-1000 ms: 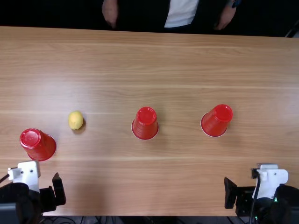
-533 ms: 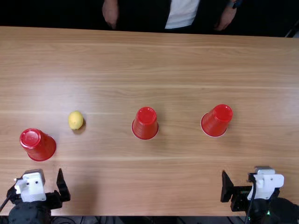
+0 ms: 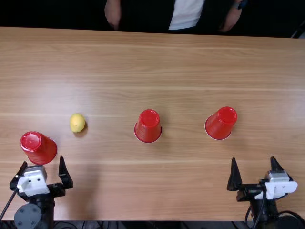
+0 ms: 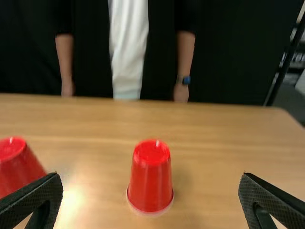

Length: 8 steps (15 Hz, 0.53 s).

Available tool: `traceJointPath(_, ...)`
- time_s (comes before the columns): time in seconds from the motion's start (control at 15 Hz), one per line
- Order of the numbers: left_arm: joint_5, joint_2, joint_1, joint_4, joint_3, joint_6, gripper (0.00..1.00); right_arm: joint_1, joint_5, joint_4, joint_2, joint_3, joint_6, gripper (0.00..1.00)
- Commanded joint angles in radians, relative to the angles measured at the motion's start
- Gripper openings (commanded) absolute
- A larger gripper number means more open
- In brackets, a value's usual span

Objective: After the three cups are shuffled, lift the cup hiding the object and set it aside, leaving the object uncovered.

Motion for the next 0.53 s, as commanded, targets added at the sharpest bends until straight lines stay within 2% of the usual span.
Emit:
traceJointPath(0.0,0.011,-0.018,-0.009,0.040,-0.047,0.004,1.00,-0.011,0.009,0.083,-0.032,-0.058,0.008,1.00)
traceJointPath(0.2,0.011,-0.018,-0.009,0.136,-0.116,0.004,1.00,-0.050,0.005,0.324,-0.106,-0.166,0.019,1.00)
traceJointPath(0.47,0.016,-0.018,-0.010,0.302,-0.192,0.007,1.00,-0.050,-0.004,0.362,-0.163,-0.311,0.015,1.00)
